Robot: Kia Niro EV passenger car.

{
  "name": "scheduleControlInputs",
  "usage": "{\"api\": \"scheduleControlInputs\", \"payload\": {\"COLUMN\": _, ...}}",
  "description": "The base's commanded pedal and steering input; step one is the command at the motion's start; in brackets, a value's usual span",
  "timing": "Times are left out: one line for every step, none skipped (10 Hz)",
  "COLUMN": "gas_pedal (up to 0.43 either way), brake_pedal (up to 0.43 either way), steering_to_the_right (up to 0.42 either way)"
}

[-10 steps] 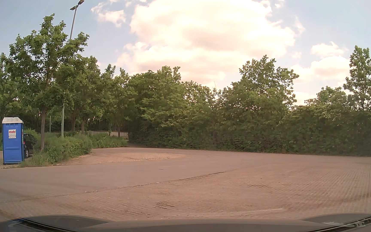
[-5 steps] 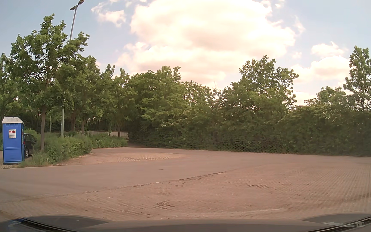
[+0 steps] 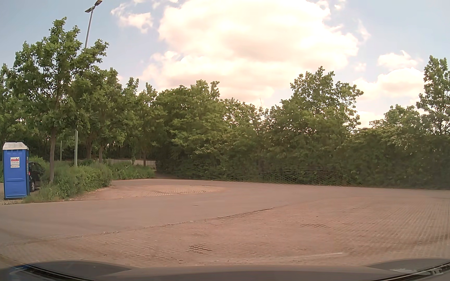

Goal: Follow the waypoints while adhering to traffic rules and regulations

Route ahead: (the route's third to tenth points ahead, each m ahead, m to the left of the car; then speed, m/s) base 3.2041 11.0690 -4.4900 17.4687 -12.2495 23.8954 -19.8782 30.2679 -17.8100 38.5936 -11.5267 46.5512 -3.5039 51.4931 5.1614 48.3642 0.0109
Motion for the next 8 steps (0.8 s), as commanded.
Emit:
{"api": "scheduleControlInputs", "payload": {"gas_pedal": 0.000, "brake_pedal": 0.012, "steering_to_the_right": -0.216}}
{"api": "scheduleControlInputs", "payload": {"gas_pedal": 0.000, "brake_pedal": 0.012, "steering_to_the_right": -0.255}}
{"api": "scheduleControlInputs", "payload": {"gas_pedal": 0.008, "brake_pedal": 0.012, "steering_to_the_right": -0.298}}
{"api": "scheduleControlInputs", "payload": {"gas_pedal": 0.020, "brake_pedal": 0.012, "steering_to_the_right": -0.348}}
{"api": "scheduleControlInputs", "payload": {"gas_pedal": 0.020, "brake_pedal": 0.012, "steering_to_the_right": -0.399}}
{"api": "scheduleControlInputs", "payload": {"gas_pedal": 0.020, "brake_pedal": 0.012, "steering_to_the_right": -0.444}}
{"api": "scheduleControlInputs", "payload": {"gas_pedal": 0.020, "brake_pedal": 0.012, "steering_to_the_right": -0.500}}
{"api": "scheduleControlInputs", "payload": {"gas_pedal": 0.020, "brake_pedal": 0.012, "steering_to_the_right": -0.528}}
